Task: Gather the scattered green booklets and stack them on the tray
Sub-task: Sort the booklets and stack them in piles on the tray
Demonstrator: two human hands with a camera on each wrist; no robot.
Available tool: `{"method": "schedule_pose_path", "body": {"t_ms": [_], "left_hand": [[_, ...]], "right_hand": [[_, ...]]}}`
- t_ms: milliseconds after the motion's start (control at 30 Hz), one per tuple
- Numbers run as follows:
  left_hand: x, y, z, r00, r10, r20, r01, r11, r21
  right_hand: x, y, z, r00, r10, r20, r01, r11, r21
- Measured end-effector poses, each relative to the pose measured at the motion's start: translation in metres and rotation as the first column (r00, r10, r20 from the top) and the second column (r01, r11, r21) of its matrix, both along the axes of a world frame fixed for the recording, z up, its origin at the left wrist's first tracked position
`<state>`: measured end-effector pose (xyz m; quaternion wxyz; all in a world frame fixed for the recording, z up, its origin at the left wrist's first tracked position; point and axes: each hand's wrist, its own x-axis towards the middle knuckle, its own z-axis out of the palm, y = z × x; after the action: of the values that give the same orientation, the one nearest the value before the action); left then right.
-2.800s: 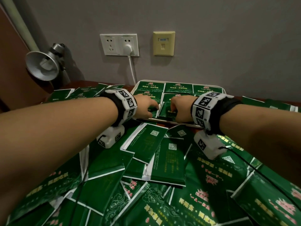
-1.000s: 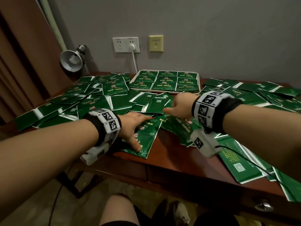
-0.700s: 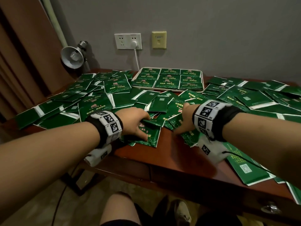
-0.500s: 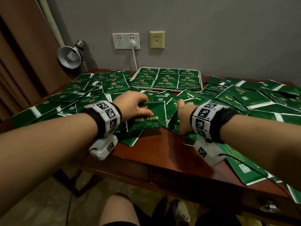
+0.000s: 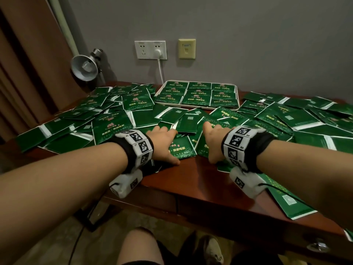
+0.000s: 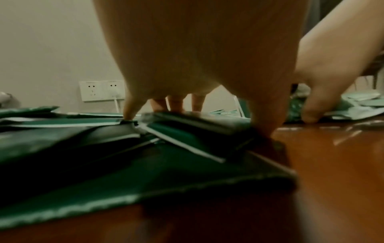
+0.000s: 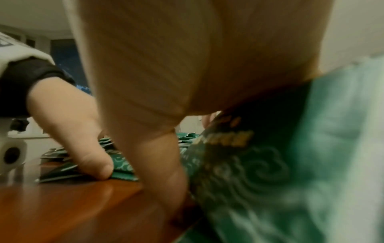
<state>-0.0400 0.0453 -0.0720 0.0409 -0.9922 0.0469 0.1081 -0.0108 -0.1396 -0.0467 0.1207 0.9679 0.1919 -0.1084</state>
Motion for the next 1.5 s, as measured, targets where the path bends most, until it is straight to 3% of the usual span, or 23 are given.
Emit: {"method": "schedule_pose_path", "body": {"t_ms": [167,333,467,767,1000,1233,1500], "left_hand": [[-0.002,-0.005,0.005,0.996,-0.072,0.051,0.072,0.997,0.008],[0.004,-0.006,0.011,0.996,-0.017,0.09,0.028,0.992,-0.121],[0.024,-0.005,0.031,0.985,-0.001,0.17,0.03,0.985,-0.17],[0.114,-0.004,0.063,0.976,-0.042,0.216,0.076,0.985,-0.154],[0.221,-0.01,0.076,0.968,-0.04,0.247,0.075,0.988,-0.134],[0.315,-0.017,0.062,0.983,-0.056,0.173,0.068,0.996,-0.066],[0.355,-0.021,0.044,0.997,-0.07,0.032,0.072,0.995,-0.066]], "right_hand": [[-0.002,-0.004,0.015,0.999,0.006,0.051,-0.004,0.999,-0.044],[0.011,-0.017,0.021,0.968,0.054,0.244,-0.094,0.983,0.157],[0.033,-0.024,0.022,0.948,0.082,0.306,-0.129,0.982,0.136],[0.111,-0.067,0.056,0.984,-0.015,0.178,-0.019,0.983,0.185],[0.188,-0.067,0.055,0.989,0.029,0.145,-0.049,0.989,0.14],[0.253,-0.046,0.029,0.994,0.108,0.033,-0.111,0.989,0.094],[0.279,-0.043,0.019,0.989,0.121,-0.087,-0.102,0.977,0.189]]}}
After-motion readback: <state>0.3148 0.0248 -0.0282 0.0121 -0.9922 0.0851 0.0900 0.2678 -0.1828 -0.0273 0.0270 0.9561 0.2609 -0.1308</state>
